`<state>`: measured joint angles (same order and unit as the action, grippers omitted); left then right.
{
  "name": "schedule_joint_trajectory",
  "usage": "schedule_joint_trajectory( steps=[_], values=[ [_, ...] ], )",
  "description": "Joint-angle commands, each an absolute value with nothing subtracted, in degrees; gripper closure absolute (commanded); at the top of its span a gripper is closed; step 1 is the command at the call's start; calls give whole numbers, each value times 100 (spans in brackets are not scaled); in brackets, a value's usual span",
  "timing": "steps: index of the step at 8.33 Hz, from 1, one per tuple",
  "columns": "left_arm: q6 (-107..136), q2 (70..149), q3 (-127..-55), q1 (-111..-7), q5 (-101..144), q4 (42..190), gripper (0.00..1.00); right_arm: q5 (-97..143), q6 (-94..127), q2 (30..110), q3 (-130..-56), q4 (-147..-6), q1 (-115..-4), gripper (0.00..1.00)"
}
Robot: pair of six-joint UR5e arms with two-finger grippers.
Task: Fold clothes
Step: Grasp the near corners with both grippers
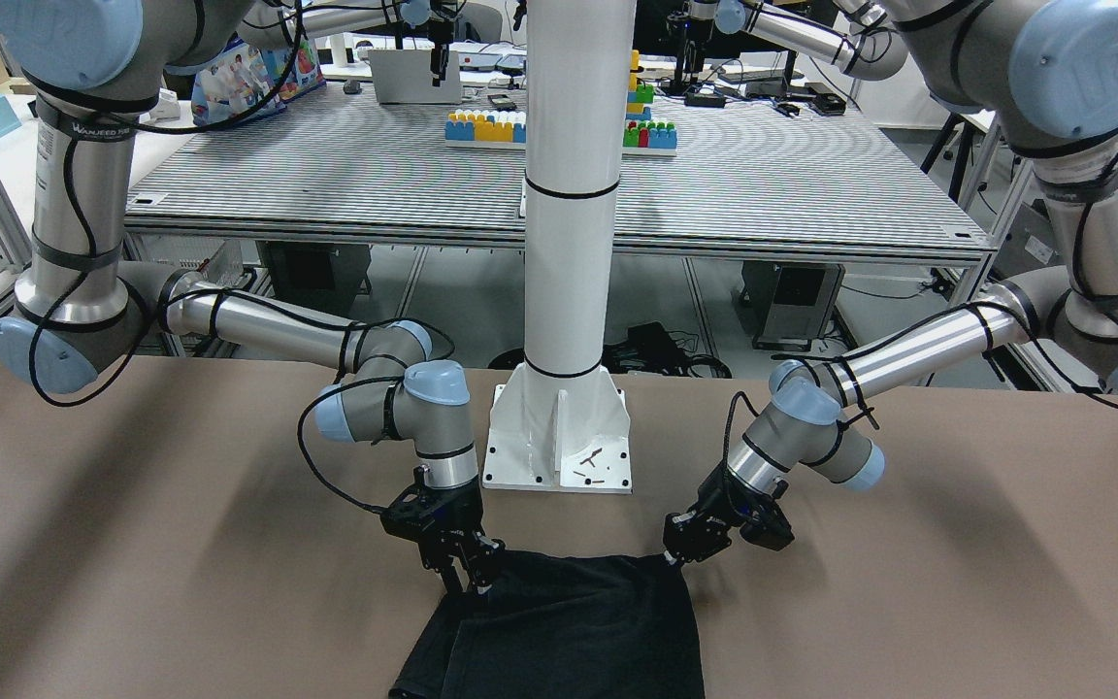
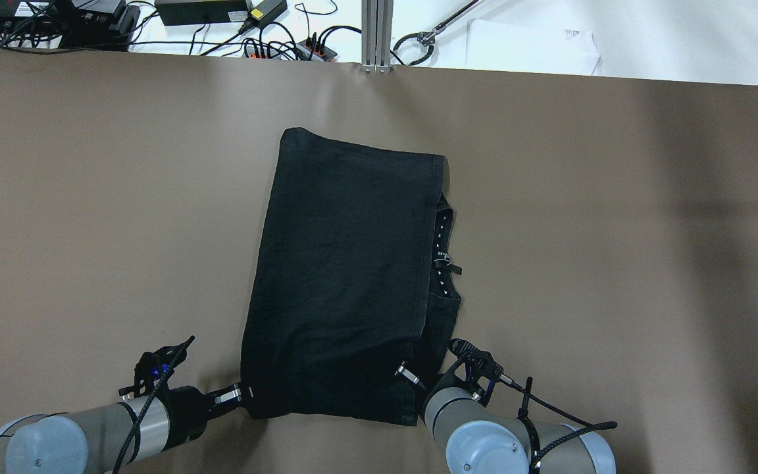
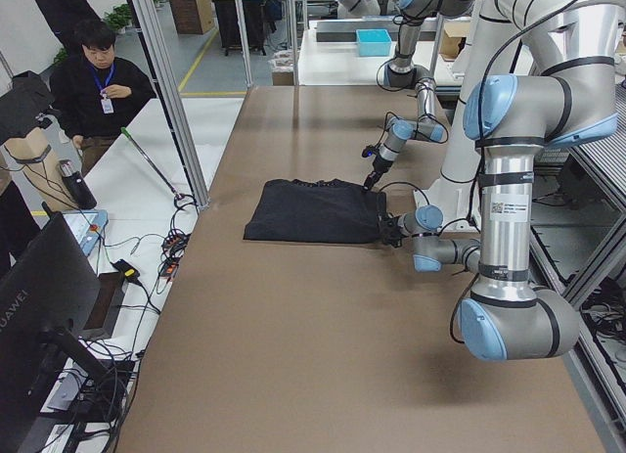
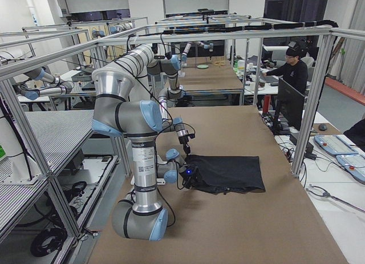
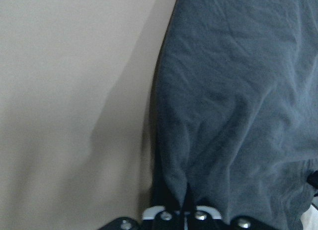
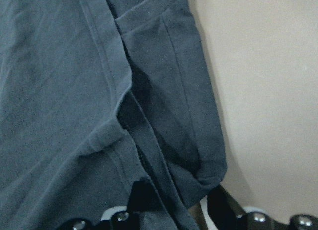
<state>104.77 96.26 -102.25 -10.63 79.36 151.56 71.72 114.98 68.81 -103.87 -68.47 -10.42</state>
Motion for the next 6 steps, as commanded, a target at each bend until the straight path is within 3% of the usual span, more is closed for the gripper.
schedule_joint_trajectory(
  steps=[1, 2, 6],
  values=[
    [10477, 9633, -10222, -1063, 7928, 15126, 100, 7172, 11505, 6821, -10389, -6847, -1046, 76],
    [10477, 9633, -10230, -1063, 7928, 15126, 100, 7172, 11514, 6820, -10389, -6847, -1037, 80],
    [10477, 9633, -10230, -1063, 7928, 15126, 100, 7172, 11505, 6820, -10389, -6855, -1028, 82]
  ],
)
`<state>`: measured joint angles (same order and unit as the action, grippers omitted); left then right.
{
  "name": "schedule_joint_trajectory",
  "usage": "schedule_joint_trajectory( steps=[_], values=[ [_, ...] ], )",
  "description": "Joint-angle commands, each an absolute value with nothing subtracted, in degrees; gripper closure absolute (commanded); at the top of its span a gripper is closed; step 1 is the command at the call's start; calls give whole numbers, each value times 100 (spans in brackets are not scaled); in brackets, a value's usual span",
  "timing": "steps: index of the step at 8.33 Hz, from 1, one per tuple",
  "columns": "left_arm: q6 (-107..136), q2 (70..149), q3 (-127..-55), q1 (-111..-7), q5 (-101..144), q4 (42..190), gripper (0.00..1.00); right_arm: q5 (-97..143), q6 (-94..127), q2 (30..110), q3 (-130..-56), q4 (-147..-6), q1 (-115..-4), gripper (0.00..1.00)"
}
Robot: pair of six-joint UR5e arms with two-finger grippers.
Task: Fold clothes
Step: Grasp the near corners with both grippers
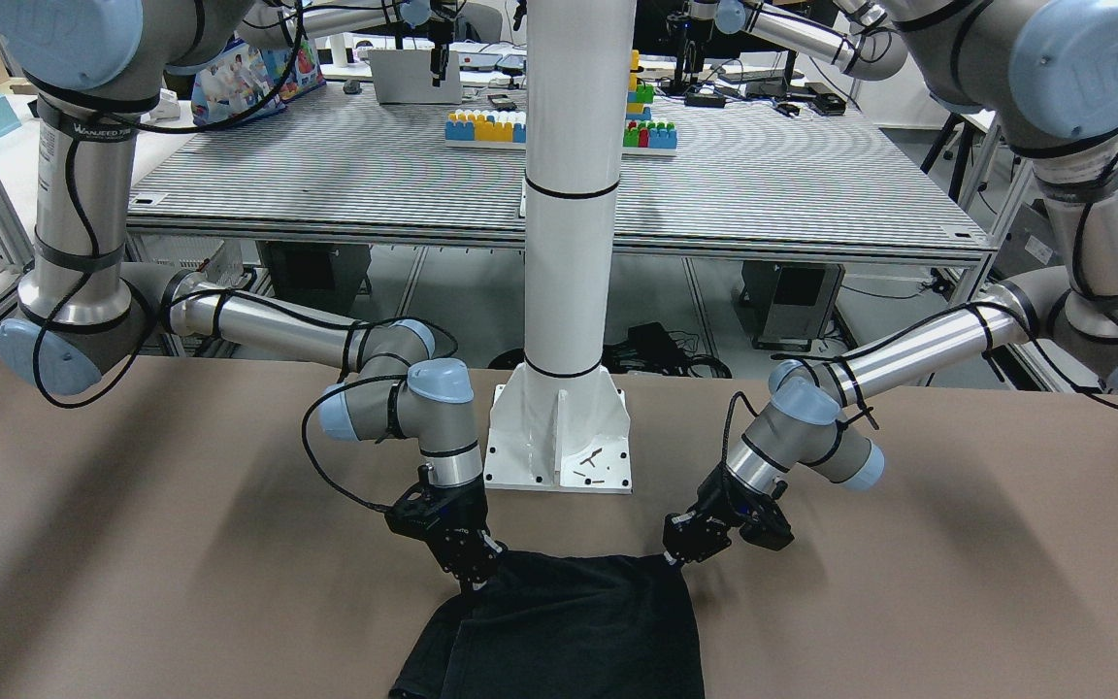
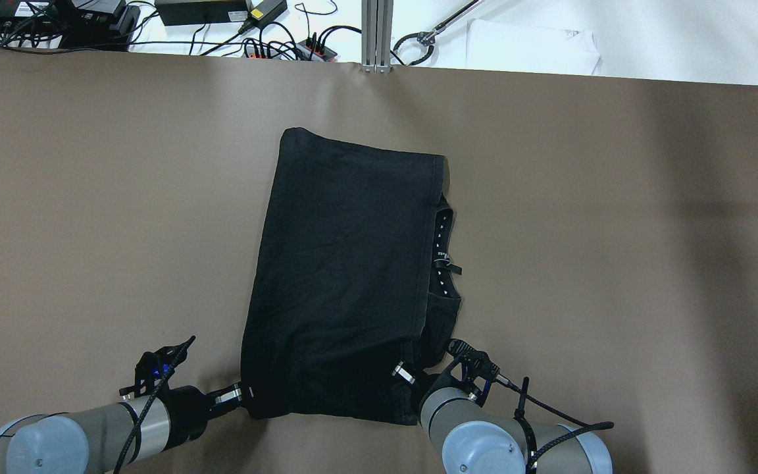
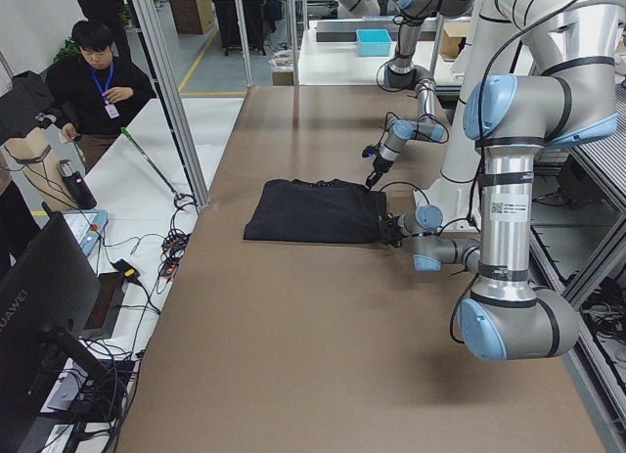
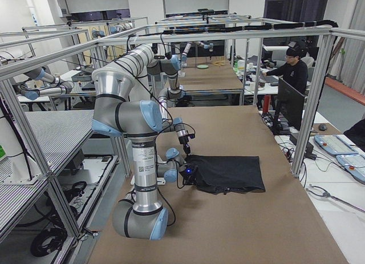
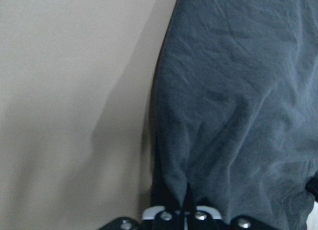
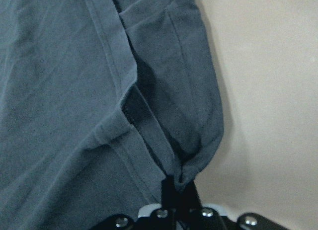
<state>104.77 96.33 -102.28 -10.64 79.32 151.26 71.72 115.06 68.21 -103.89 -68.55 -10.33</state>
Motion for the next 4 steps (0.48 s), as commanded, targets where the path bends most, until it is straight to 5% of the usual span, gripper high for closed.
schedule_joint_trajectory(
  steps=[1, 2, 4],
  values=[
    [10477, 9633, -10230, -1063, 7936, 15126, 100, 7172, 11505, 6820, -10389, -6855, -1028, 89],
    [10477, 9633, -10230, -1063, 7928, 15126, 100, 7181, 11505, 6829, -10389, -6855, -1028, 100],
    [10477, 9642, -10248, -1072, 7937, 15126, 100, 7181, 11487, 6829, -10406, -6864, -1037, 100]
  ],
)
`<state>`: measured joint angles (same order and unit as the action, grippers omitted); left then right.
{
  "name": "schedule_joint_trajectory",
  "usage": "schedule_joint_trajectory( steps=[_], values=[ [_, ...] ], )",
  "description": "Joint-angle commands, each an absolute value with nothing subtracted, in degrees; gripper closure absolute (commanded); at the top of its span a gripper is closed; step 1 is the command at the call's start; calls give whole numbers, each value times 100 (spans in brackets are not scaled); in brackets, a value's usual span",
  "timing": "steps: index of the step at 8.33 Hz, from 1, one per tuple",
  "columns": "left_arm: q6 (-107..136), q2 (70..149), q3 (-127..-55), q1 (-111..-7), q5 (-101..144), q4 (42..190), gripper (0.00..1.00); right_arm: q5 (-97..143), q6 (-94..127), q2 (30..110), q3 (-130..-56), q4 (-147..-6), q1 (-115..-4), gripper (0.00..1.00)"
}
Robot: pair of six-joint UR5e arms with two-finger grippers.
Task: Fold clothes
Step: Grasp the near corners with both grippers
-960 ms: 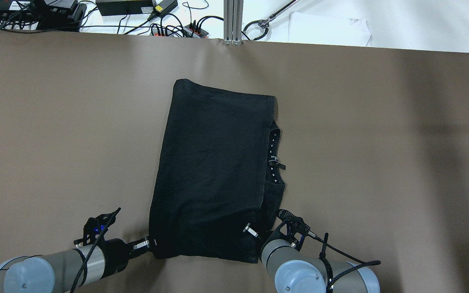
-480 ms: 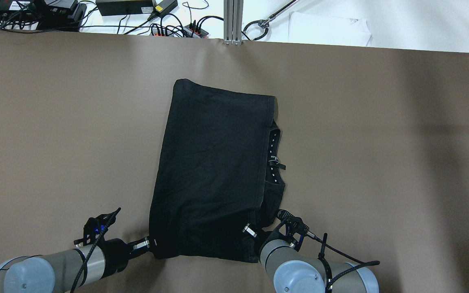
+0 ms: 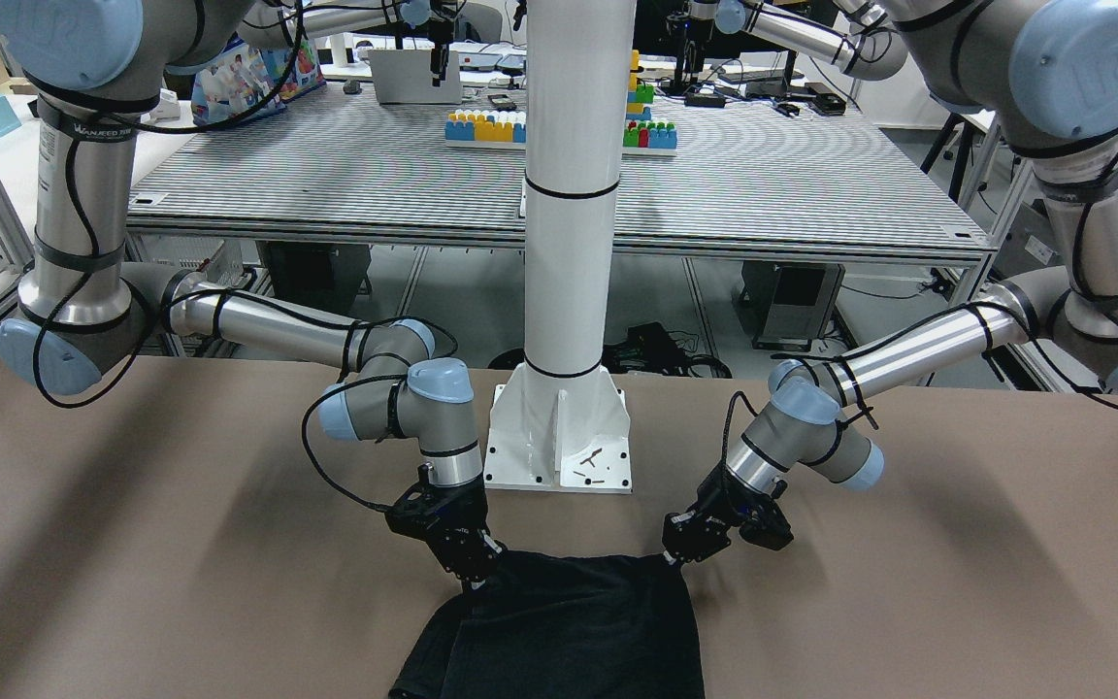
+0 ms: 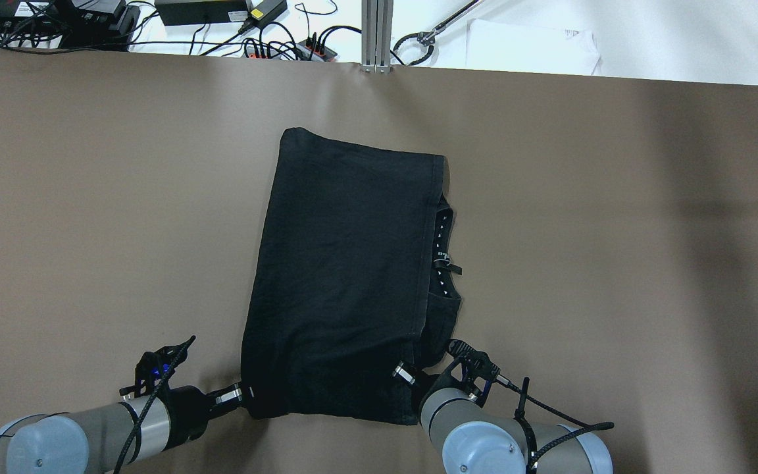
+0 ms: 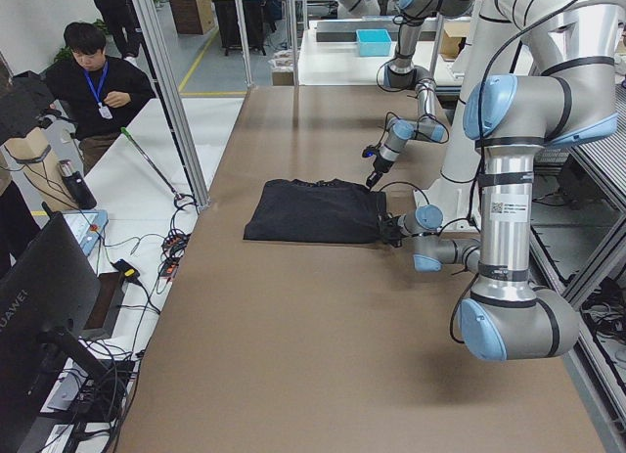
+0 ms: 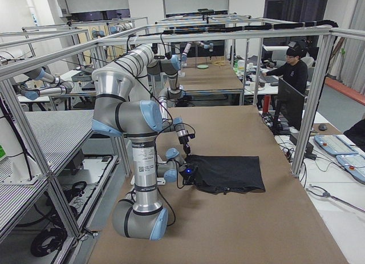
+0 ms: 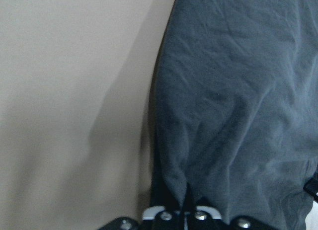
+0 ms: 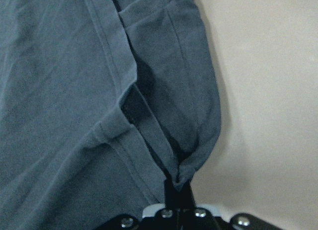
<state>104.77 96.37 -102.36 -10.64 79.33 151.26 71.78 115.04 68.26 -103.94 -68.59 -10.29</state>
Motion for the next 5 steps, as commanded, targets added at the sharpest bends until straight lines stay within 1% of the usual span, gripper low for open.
schedule_joint_trajectory(
  steps=[1, 2, 5],
  values=[
    [10468, 9650, -10257, -1072, 7937, 15126, 100, 7181, 11418, 6838, -10450, -6873, -1046, 100],
    [10468, 9642, -10353, -1081, 7945, 15126, 100, 7207, 11382, 6864, -10563, -6890, -1055, 100],
    [10459, 9554, -10765, -1099, 7954, 15117, 100, 7233, 11373, 7118, -11213, -6961, -1020, 100]
  ],
)
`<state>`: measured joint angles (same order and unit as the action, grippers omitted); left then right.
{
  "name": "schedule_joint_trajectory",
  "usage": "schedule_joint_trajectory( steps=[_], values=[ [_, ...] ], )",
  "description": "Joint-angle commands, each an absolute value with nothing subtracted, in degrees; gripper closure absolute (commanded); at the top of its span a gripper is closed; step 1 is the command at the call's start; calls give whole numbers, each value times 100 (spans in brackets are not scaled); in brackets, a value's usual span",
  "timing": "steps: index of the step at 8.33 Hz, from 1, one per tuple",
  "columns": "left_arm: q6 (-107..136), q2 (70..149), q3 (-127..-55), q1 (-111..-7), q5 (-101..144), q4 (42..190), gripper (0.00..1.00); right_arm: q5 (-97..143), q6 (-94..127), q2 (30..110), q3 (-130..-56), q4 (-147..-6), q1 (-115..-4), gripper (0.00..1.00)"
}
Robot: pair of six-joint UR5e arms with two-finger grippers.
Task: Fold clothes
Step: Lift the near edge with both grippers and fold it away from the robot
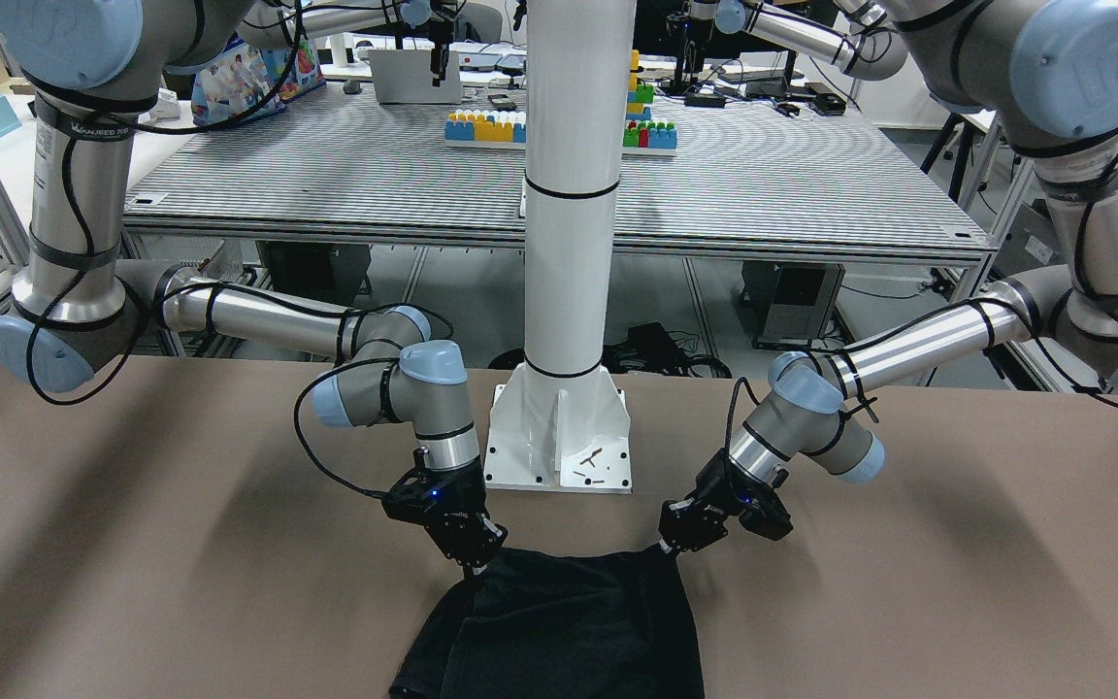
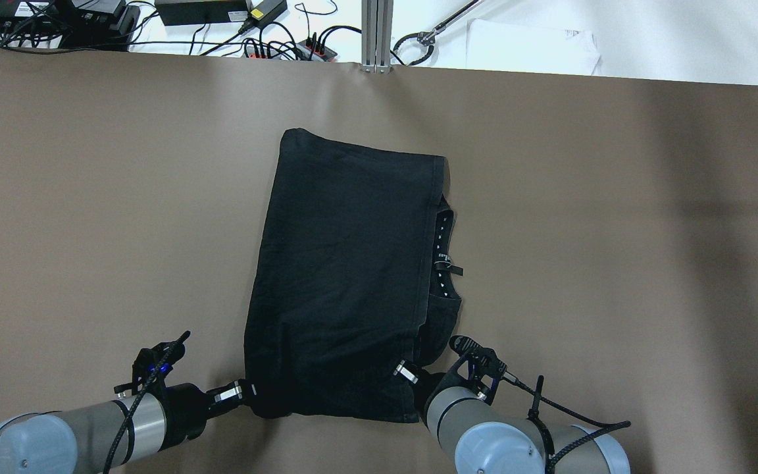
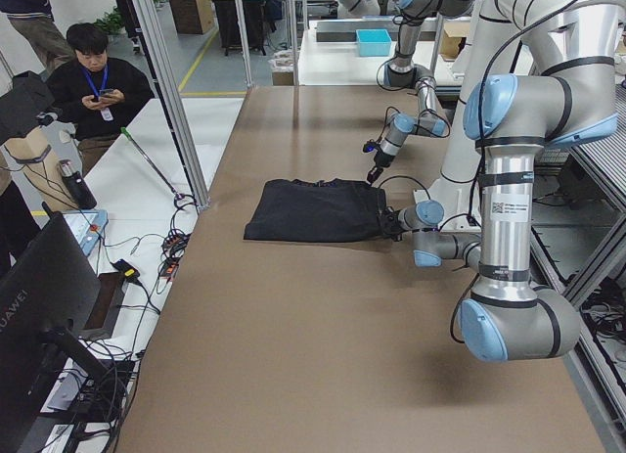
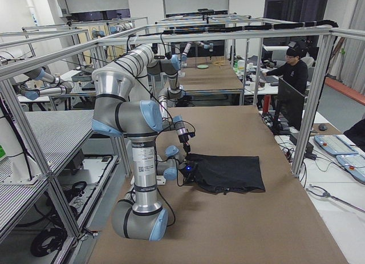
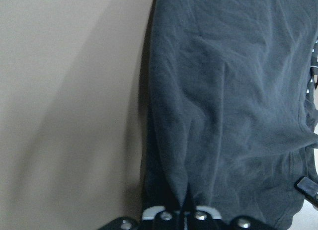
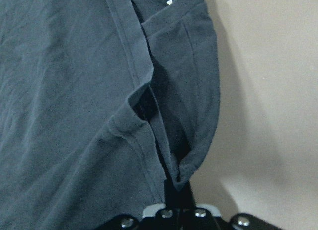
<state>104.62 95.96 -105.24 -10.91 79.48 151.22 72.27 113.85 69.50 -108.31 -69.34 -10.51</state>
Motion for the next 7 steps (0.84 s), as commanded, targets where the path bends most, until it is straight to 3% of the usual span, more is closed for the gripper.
schedule_joint_trajectory(
  steps=[1, 4, 5, 7],
  values=[
    [10459, 9545, -10984, -1073, 7945, 14987, 100, 7233, 11373, 7119, -11380, -7031, -950, 100],
    [10459, 9116, -12528, -747, 7989, 14030, 100, 7190, 11399, 7741, -12966, -7784, -283, 100],
    [10450, 9193, -12629, -817, 8181, 13566, 100, 7198, 11382, 7717, -13164, -8100, -325, 100],
    [9832, 10451, -12499, -1954, 8969, 11762, 100, 7303, 10928, 7551, -12956, -8191, -927, 100]
  ],
)
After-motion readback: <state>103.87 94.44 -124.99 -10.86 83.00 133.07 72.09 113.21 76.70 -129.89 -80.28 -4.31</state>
